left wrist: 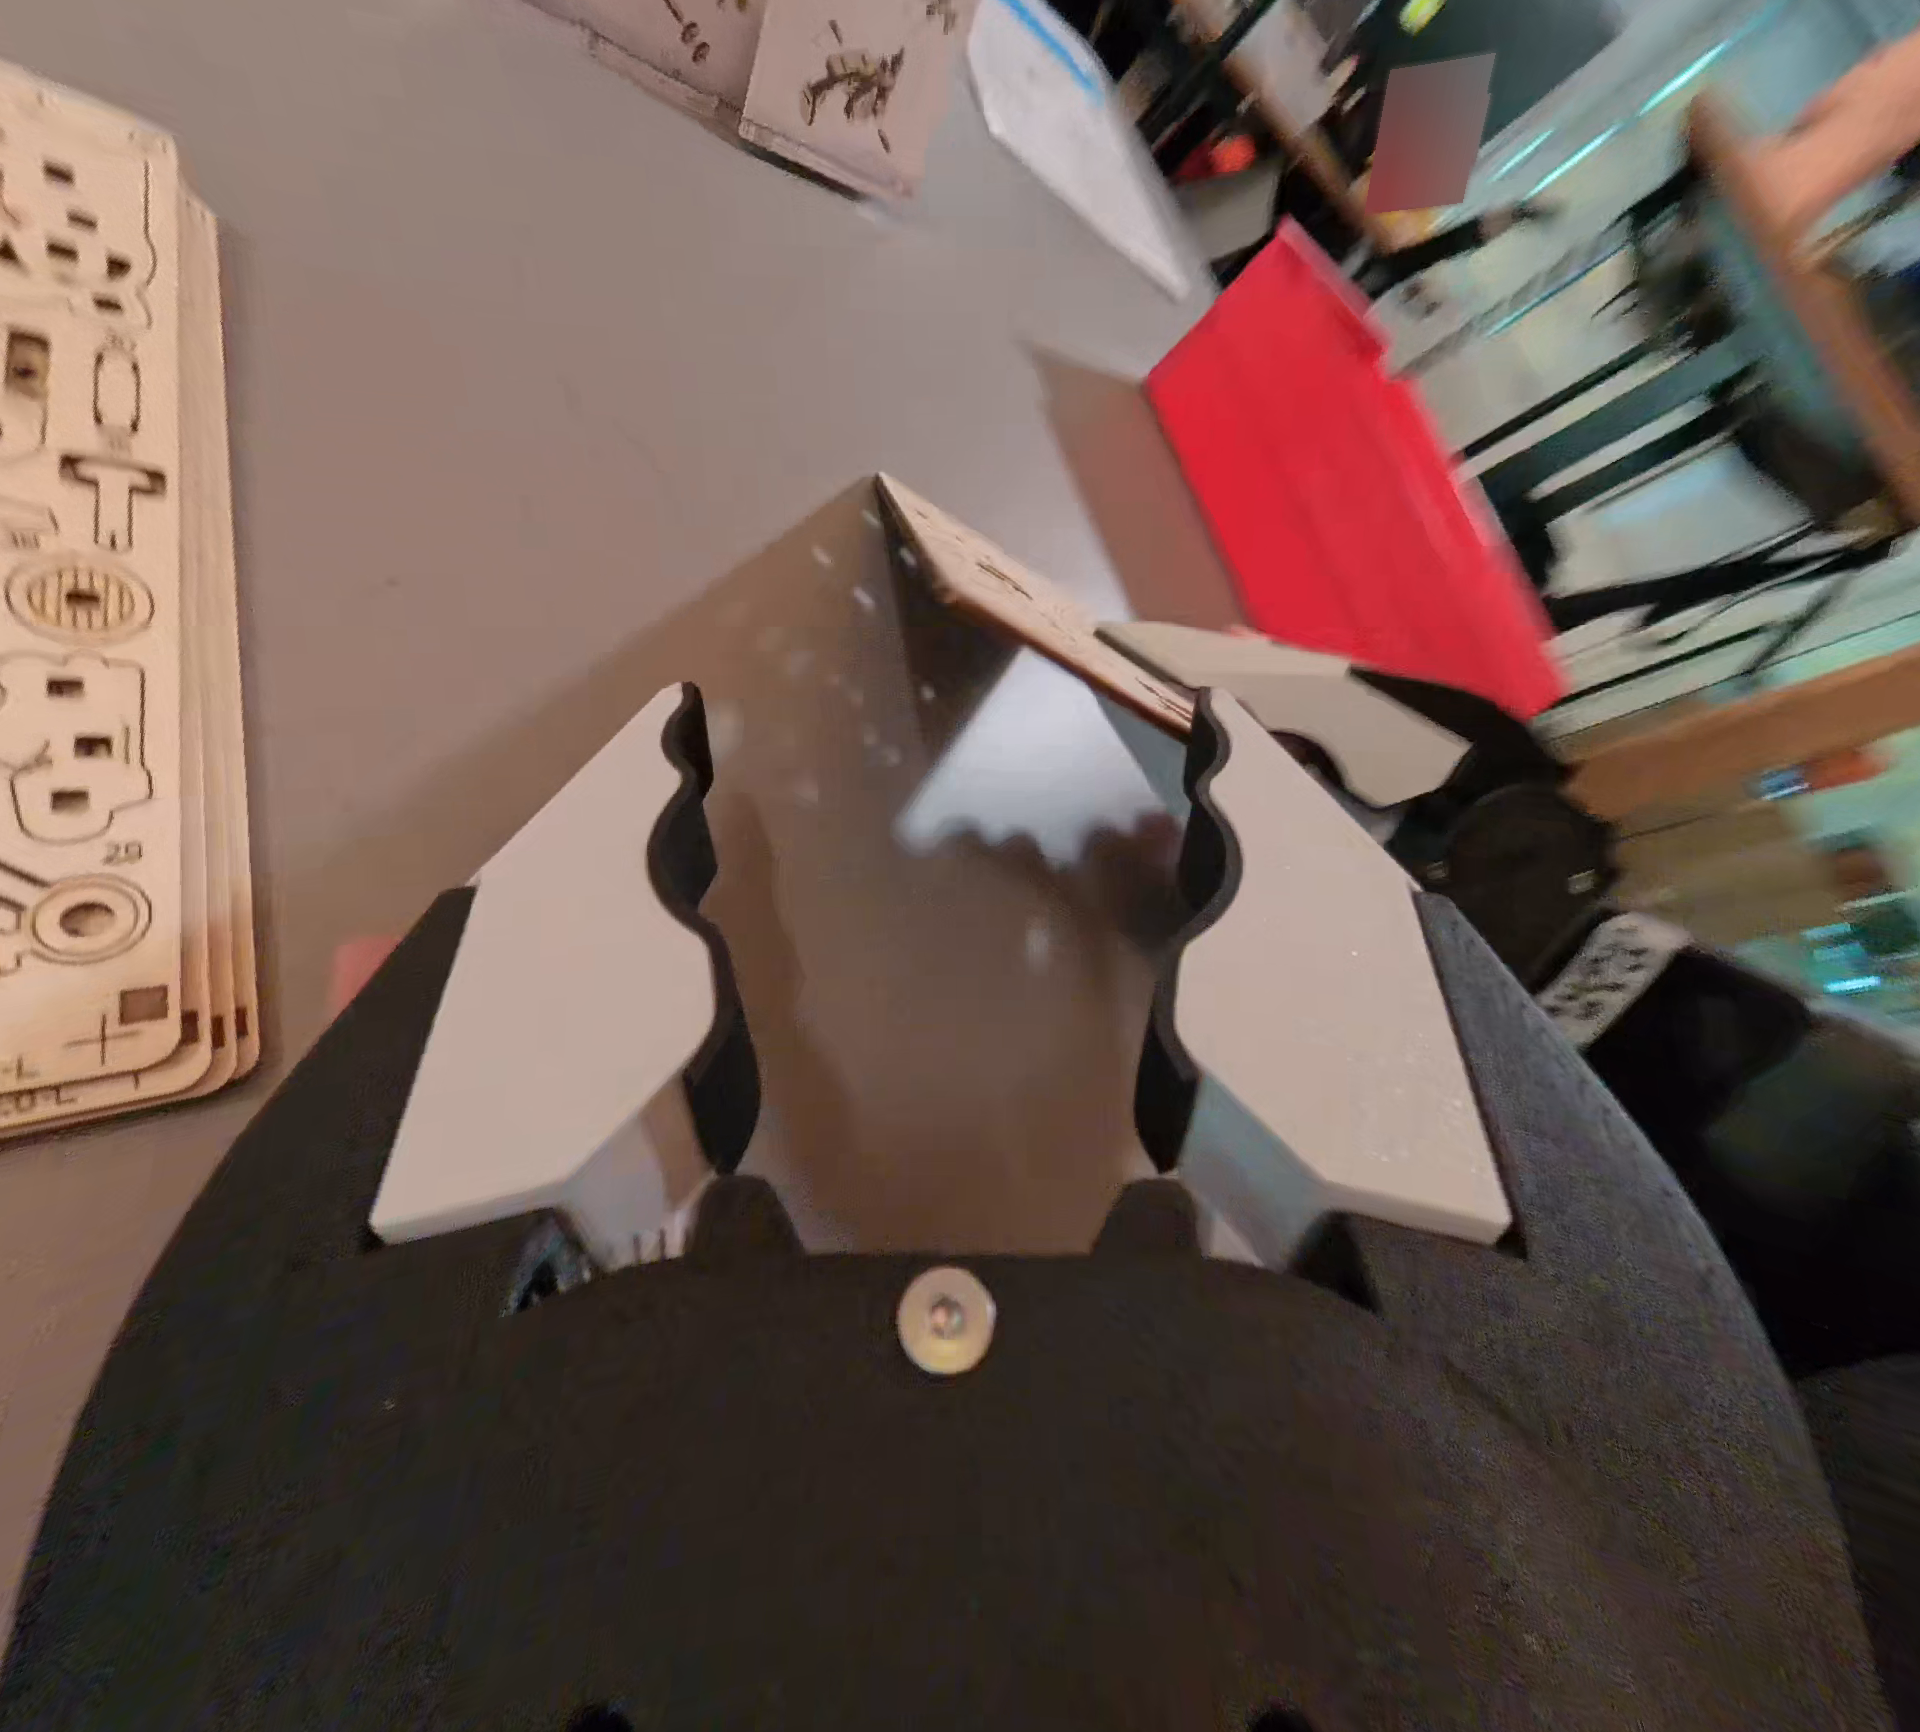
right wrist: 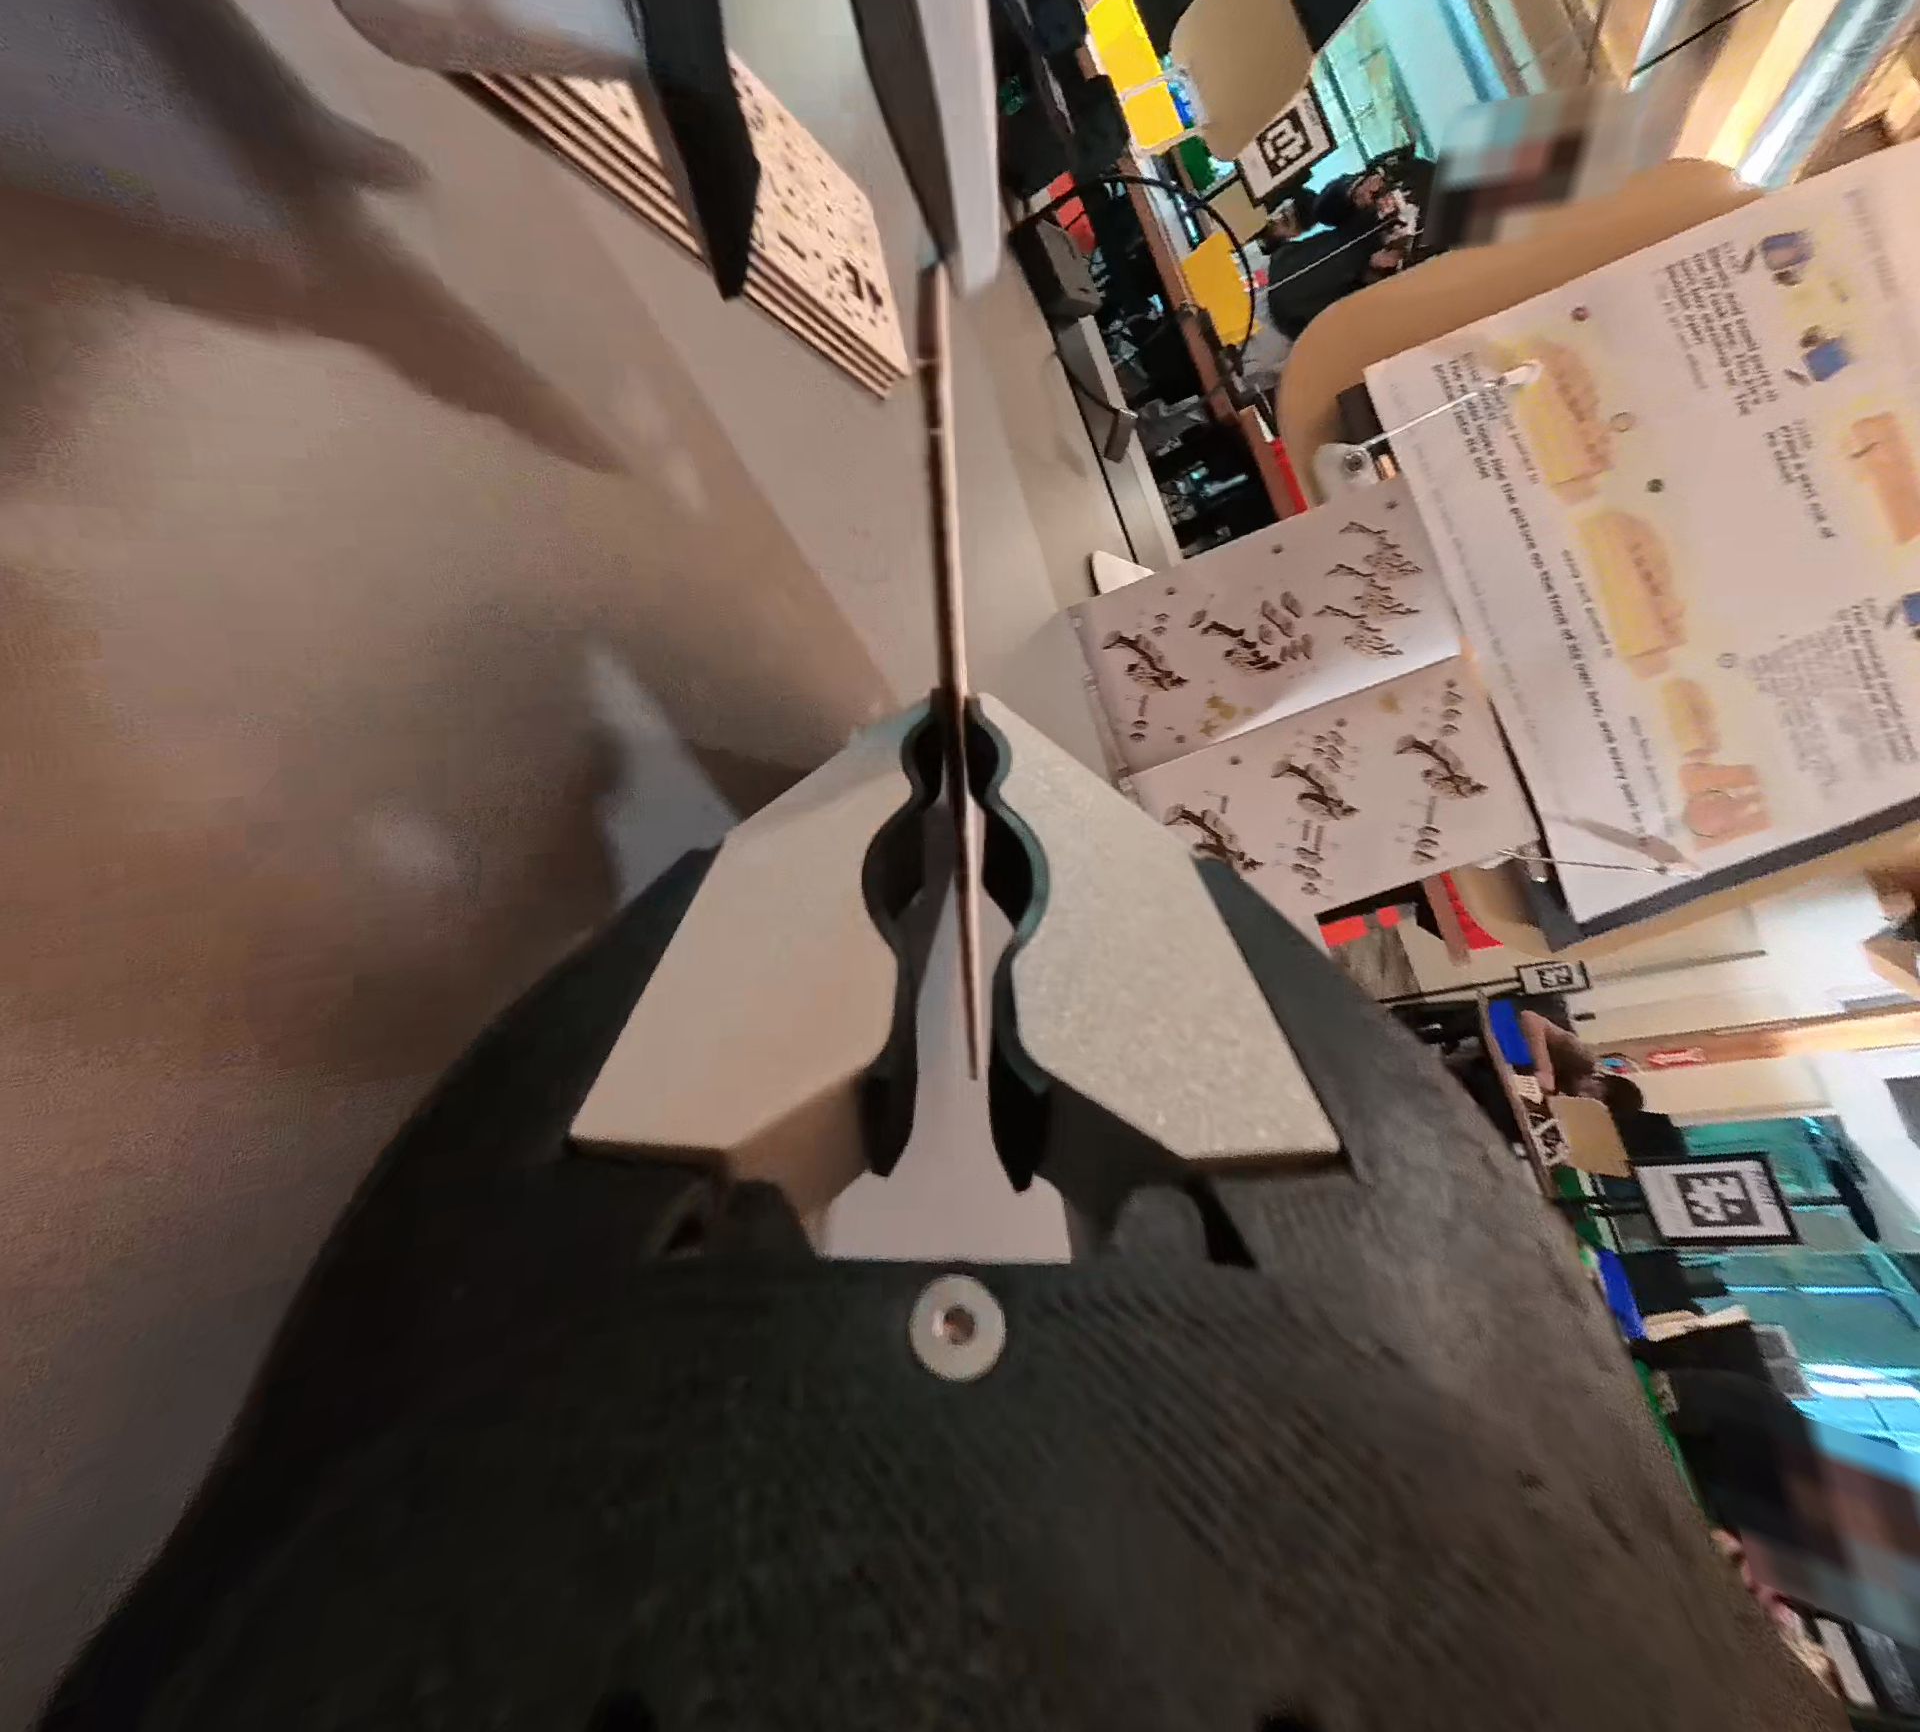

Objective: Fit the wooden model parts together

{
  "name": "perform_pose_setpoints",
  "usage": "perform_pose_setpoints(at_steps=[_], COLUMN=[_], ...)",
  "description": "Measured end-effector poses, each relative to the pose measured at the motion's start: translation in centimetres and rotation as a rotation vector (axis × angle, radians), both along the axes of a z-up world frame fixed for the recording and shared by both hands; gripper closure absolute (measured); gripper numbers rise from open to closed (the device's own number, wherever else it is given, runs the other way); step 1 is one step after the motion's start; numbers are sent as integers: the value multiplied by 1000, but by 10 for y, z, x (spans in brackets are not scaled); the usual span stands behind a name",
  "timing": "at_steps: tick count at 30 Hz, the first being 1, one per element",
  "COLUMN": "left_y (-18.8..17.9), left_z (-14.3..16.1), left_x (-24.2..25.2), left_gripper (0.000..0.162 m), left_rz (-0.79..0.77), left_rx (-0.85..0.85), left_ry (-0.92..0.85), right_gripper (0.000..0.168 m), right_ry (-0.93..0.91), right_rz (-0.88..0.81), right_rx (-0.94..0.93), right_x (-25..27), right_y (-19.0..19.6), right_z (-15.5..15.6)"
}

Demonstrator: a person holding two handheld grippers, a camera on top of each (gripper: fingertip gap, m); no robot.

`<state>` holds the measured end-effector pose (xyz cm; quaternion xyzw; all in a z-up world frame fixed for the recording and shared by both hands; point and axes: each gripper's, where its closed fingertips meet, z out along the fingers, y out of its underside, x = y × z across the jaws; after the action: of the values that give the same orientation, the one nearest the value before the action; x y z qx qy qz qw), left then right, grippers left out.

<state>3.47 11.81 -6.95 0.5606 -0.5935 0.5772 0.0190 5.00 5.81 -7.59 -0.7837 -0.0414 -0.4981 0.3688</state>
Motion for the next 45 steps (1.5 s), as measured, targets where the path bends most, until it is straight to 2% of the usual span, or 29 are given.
perform_pose_setpoints(at_steps=[5,9,11,14,19,24,28,33,36,41,45], left_y=[0,-14,-17,-15,-11,-4,9,20,15,-6,-23], left_z=[12,16,16,16,19,21,24,23,20,16,18], left_x=[-5,-14,-17,-17,-17,-13,-6,-1,-5,-19,-34], left_gripper=[88,93,107,139,147,159,161,161,161,161,161], left_rz=[-95,-177,-199,-198,-216,-188,-134,-118,-164,-285,-396], left_rx=[-354,-458,-450,-442,-429,-372,-353,-311,-277,-183,-126], left_ry=[106,134,123,102,34,-42,-91,-121,-125,-156,-222], right_gripper=[167,167,167,167,159,136,137,136,136,119,103], right_ry=[-73,-139,-162,-146,-132,-30,96,169,245,452,587], right_rz=[0,34,50,62,62,96,110,118,127,128,143], right_rx=[-33,-100,-118,-107,-41,25,96,175,283,495,546], right_x=[-1,-12,-17,-22,-23,-31,-34,-32,-32,-29,-31], right_y=[-1,8,12,15,16,21,19,13,10,2,2], right_z=[5,1,1,0,4,0,-1,6,18,35,44])
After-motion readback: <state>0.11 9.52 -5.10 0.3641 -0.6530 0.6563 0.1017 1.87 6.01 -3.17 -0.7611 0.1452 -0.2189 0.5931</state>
